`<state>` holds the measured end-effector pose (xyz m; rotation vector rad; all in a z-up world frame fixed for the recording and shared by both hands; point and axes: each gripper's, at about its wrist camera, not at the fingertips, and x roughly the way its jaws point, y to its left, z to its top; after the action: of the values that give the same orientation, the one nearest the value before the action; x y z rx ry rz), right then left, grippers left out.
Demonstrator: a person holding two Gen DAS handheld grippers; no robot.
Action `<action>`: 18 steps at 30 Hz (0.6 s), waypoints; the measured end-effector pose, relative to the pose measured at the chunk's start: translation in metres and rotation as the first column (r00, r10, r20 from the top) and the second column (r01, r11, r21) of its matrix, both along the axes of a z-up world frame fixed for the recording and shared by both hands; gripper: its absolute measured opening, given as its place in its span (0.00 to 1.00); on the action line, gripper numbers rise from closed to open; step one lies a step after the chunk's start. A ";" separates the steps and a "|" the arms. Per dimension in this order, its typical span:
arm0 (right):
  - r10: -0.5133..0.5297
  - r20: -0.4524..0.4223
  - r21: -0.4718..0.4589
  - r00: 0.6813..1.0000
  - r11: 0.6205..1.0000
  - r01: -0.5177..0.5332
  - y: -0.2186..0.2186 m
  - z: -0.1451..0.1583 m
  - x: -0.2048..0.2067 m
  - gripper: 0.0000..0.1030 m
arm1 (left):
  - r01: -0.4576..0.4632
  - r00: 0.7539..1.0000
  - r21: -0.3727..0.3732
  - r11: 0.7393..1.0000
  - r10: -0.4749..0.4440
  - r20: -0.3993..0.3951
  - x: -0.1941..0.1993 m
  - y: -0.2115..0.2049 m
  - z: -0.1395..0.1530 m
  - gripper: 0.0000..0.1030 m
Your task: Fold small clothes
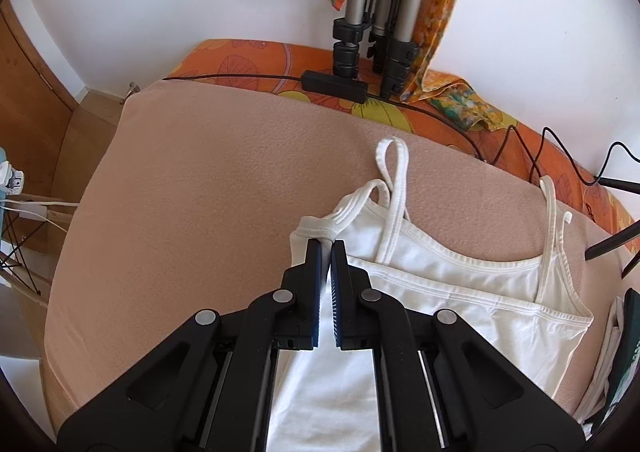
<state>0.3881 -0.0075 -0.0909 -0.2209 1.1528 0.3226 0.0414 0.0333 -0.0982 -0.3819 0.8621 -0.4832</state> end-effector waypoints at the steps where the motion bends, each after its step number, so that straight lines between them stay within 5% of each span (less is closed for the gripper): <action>1: -0.005 0.003 -0.004 1.000 1.000 0.005 -0.006 0.001 -0.001 0.05 | 0.015 1.000 -0.002 1.000 -0.015 -0.004 0.001 -0.005 0.000 0.03; 18: -0.094 -0.016 -0.044 0.995 0.995 0.094 -0.073 -0.035 0.006 0.05 | 0.159 0.984 0.015 0.987 -0.157 -0.085 0.014 -0.059 -0.019 0.03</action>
<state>0.3939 -0.0806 -0.1254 -0.2014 1.1846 0.2171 0.0554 -0.0256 -0.1168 -0.3166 0.9823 -0.6079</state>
